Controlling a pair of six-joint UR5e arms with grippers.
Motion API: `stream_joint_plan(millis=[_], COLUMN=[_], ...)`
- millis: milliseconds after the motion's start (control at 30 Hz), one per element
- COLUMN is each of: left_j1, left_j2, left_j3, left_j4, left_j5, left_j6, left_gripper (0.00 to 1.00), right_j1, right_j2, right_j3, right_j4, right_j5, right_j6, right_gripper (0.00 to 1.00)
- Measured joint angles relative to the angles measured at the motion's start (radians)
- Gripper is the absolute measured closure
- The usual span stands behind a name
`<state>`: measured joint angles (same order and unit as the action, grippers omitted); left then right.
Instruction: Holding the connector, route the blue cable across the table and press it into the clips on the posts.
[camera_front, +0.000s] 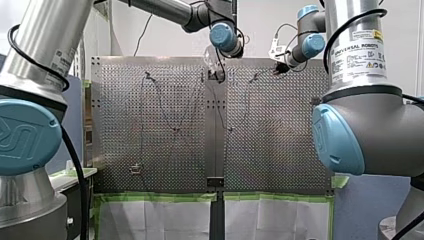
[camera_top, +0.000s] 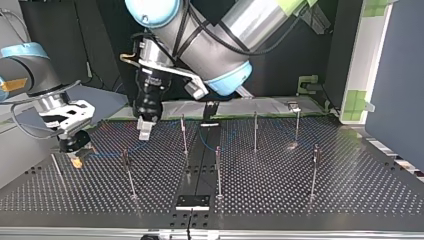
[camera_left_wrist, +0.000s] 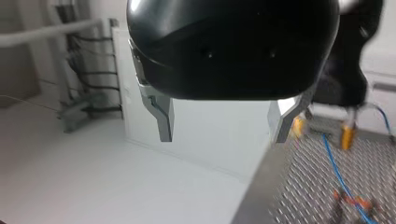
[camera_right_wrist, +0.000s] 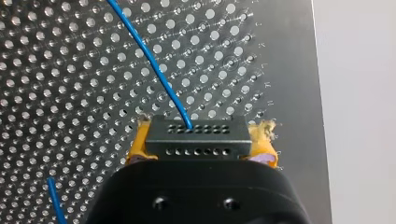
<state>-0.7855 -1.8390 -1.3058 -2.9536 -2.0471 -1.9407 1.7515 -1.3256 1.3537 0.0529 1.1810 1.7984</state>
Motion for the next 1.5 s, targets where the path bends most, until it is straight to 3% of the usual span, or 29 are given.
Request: stream_joint_plan(millis=[367,700,967,1267,1500], left_j1=[-0.014,-0.027,-0.067,-0.084,-0.084], left_j2=[0.091,0.096,0.039,-0.046,-0.069], left_j3=[-0.096,-0.18,-0.255,-0.34,-0.405], left_j4=[0.097,0.18,0.255,0.34,0.405], left_j5=[0.003,-0.029,-0.102,-0.186,-0.2], left_j6=[-0.096,-0.147,-0.141,-0.142,-0.108], left_gripper=[0.0,0.0,0.0,0.0,0.0], right_j1=[0.0,0.0,0.0,0.0,0.0], right_j2=[0.0,0.0,0.0,0.0,0.0], right_j3=[0.0,0.0,0.0,0.0,0.0], right_j4=[0.0,0.0,0.0,0.0,0.0], right_j5=[0.0,0.0,0.0,0.0,0.0], right_j6=[0.0,0.0,0.0,0.0,0.0], right_gripper=[1.0,1.0,1.0,1.0,1.0])
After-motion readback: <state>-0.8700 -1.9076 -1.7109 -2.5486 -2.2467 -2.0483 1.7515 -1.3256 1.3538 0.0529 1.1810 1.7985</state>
